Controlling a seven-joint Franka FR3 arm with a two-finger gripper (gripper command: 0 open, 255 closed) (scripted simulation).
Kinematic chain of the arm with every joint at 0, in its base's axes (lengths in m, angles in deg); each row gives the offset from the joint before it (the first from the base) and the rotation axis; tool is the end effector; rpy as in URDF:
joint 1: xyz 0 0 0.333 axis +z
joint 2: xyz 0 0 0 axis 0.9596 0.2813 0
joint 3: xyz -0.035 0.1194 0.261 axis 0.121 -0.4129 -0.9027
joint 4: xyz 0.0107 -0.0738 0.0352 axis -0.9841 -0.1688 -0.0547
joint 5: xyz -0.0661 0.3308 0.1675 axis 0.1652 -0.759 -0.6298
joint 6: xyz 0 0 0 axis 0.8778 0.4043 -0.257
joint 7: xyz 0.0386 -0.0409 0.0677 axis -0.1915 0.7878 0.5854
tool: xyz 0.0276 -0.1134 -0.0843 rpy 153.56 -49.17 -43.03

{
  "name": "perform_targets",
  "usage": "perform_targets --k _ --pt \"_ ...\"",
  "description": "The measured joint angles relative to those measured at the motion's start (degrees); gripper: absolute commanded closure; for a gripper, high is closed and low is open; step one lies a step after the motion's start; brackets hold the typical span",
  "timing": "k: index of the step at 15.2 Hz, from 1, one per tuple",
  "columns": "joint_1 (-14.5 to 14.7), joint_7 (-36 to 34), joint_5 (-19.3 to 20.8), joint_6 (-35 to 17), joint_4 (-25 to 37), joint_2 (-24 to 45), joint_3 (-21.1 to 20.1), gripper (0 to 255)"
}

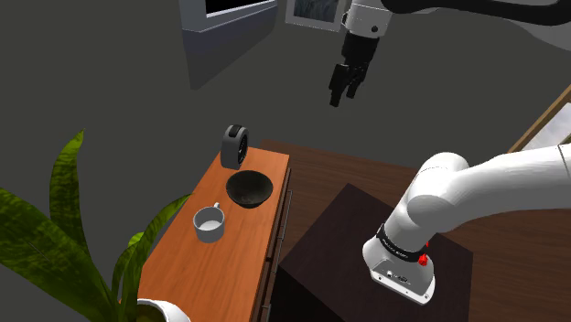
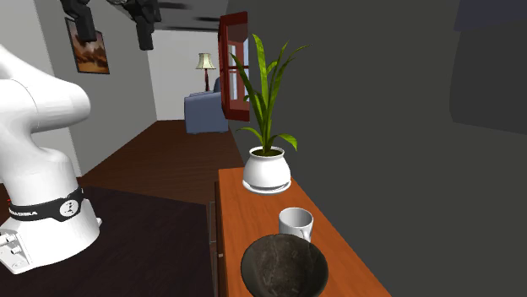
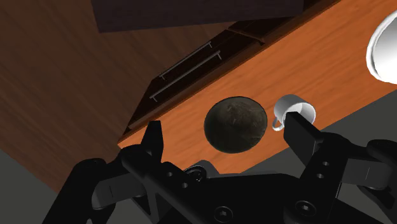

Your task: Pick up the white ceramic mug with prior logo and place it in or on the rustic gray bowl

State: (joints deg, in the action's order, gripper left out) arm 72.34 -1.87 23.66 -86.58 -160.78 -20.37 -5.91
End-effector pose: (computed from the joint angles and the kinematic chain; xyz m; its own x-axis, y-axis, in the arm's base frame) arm 0.3056 -0.0167 0.5373 0.9995 -0.0282 0.0110 -0.0281 -0.9995 -0.0121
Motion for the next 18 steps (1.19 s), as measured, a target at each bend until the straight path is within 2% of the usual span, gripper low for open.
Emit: perform_targets --k 3,9,18 --pt "0.4 -0.8 -0.5 -1.9 -1.3 0.6 -0.9 0" --pt "2.2 -5.1 -3.0 -11.7 -6.6 4.9 -5.4 0" --pt "4.7 -12.2 -5.5 -28.4 -9.5 18.0 -12.9 0"
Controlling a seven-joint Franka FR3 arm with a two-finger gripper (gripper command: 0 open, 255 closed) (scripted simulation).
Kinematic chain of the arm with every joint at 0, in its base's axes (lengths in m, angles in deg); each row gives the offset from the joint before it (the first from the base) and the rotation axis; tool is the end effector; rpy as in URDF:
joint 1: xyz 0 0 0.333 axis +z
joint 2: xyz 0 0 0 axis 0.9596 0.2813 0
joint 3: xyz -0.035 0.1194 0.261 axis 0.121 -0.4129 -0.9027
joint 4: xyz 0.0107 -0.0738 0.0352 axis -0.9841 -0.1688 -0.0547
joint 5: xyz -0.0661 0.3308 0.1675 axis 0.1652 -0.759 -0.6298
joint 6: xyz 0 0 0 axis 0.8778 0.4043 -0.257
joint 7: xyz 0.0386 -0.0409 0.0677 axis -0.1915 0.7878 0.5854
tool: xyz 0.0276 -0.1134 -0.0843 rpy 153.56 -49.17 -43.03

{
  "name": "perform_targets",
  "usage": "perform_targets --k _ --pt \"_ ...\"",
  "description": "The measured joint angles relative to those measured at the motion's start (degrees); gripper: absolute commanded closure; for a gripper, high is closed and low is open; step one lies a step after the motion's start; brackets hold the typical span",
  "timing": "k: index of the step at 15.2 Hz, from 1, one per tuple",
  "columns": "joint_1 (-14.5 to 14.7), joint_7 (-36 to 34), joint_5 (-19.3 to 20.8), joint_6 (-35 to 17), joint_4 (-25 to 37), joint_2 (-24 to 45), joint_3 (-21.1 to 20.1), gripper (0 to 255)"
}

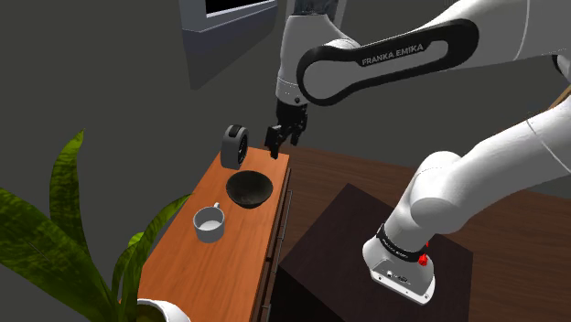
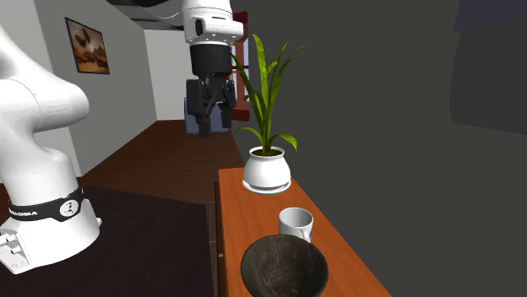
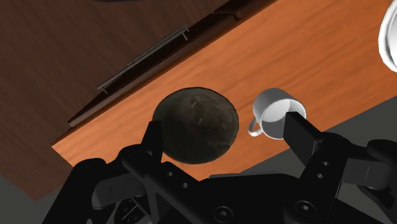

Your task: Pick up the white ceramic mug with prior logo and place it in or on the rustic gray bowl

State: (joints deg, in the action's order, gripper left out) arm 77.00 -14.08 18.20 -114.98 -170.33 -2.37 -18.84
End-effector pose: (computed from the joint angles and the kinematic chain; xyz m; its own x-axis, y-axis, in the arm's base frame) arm 0.3812 0.1052 0.3890 0.9997 -0.0054 0.0220 -0.0056 -0.9999 0.0094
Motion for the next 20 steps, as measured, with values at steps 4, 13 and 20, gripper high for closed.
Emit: perform_targets --k 4,13,20 --pt "0.5 -3.8 0.5 -7.1 1.1 8.0 -3.4 0" --pt "1.2 -15.2 8.2 -19.9 7.4 27.7 -9.2 0" --pt "5.0 -25.7 18.8 -25.1 16.8 43.9 -8.5 0"
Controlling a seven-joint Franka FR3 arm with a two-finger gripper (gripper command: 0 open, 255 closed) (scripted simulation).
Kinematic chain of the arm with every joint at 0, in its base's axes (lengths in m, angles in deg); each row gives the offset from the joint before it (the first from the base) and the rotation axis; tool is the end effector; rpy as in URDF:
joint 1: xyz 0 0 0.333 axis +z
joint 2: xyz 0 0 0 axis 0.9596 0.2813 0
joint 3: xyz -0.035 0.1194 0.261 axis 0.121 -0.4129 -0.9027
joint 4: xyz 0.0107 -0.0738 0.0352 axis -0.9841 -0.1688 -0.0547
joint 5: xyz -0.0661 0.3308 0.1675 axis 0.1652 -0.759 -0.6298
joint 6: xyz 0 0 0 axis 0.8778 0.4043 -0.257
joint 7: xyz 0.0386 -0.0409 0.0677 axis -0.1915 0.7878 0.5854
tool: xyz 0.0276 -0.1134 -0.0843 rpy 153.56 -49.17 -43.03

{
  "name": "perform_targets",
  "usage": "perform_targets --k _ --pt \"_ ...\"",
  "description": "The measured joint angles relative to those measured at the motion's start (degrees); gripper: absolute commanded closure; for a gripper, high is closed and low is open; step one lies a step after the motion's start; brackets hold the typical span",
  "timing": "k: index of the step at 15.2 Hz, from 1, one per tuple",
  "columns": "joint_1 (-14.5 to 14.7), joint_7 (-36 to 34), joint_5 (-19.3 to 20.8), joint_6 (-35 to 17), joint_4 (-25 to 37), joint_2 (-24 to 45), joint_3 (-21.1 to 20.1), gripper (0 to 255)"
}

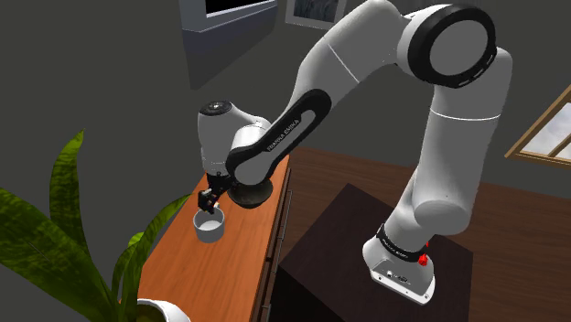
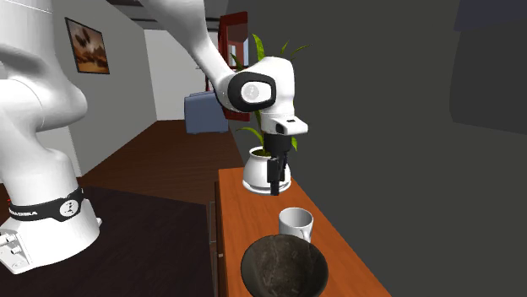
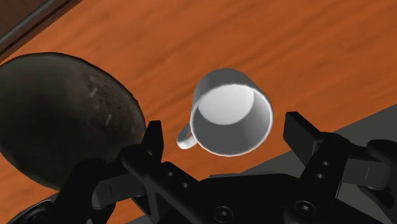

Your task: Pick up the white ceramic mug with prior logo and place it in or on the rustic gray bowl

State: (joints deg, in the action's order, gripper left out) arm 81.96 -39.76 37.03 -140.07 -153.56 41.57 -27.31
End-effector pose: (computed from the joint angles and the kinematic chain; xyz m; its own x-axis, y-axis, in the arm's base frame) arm 0.4665 0.2535 0.2031 0.9990 0.0234 0.0376 0.0221 -0.9992 0.0331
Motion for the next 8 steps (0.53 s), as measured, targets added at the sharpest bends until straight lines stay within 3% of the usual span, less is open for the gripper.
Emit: perform_targets --k 8 --pt "8.0 -7.9 8.0 -1.5 16.1 18.8 4.3 0"
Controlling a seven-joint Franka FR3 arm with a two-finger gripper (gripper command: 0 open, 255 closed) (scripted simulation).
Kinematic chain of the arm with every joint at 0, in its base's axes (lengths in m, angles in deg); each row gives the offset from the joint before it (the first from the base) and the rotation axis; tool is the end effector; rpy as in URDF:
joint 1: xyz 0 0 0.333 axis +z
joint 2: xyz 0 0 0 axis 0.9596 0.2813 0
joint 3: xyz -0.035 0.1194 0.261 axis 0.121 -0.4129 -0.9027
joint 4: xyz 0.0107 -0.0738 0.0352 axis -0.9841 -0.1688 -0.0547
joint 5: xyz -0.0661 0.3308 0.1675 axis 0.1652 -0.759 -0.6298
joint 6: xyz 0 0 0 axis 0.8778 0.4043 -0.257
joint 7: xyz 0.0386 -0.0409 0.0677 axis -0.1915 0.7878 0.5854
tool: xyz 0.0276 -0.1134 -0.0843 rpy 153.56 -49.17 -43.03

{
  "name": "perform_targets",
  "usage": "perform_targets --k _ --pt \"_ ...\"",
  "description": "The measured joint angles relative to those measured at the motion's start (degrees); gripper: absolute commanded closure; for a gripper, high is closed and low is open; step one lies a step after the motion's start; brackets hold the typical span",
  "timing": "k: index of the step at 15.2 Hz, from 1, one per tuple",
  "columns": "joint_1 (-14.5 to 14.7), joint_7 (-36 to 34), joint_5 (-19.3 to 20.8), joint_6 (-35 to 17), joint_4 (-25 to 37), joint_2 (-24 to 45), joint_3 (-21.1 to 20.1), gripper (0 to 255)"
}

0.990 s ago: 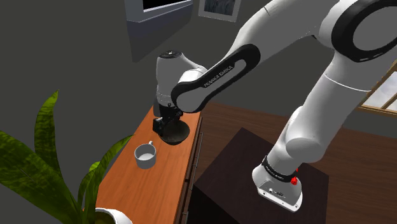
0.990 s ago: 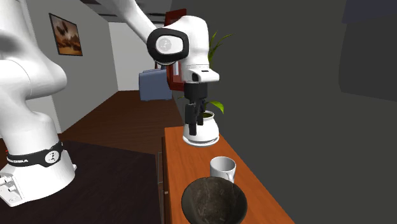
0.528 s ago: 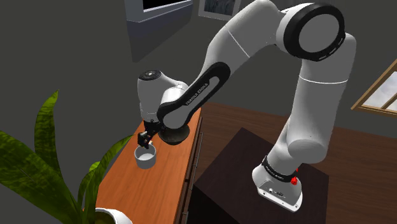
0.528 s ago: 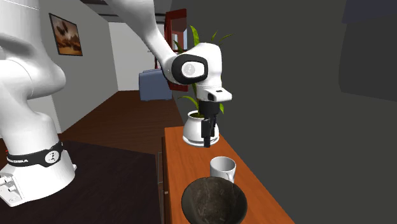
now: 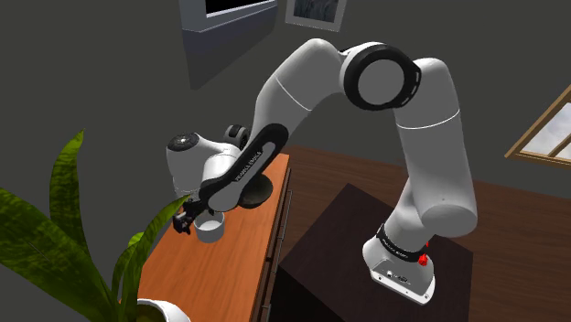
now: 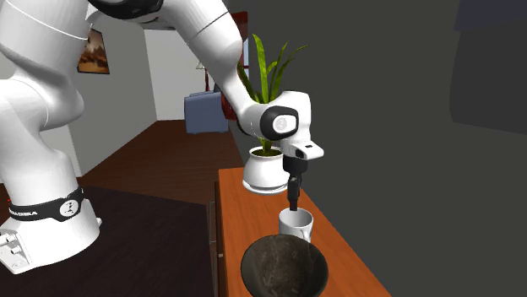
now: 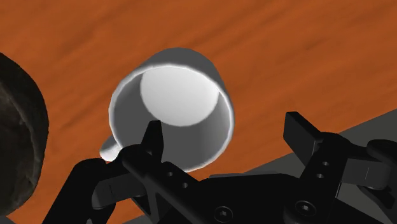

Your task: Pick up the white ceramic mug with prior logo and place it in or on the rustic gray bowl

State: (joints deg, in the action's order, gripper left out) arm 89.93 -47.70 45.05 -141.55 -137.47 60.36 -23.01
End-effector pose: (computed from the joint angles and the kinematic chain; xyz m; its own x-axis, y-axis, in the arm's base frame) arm 0.5021 0.3136 0.1270 0.9984 0.0348 0.0442 0.0329 -0.9985 0.0431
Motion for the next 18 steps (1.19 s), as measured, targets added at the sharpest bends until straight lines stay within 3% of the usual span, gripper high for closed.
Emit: perform_targets --k 8,15,16,18 --pt "2.1 -1.5 2.1 -2.5 4.8 7.3 2.2 0" --pt "2.4 -1.7 2.5 -3.2 5.1 8.4 2.6 0" --pt "2.4 -1.7 2.5 -3.2 5.1 8.4 2.6 255" --pt "2.4 -1.7 2.5 -3.2 5.1 8.4 2.6 255"
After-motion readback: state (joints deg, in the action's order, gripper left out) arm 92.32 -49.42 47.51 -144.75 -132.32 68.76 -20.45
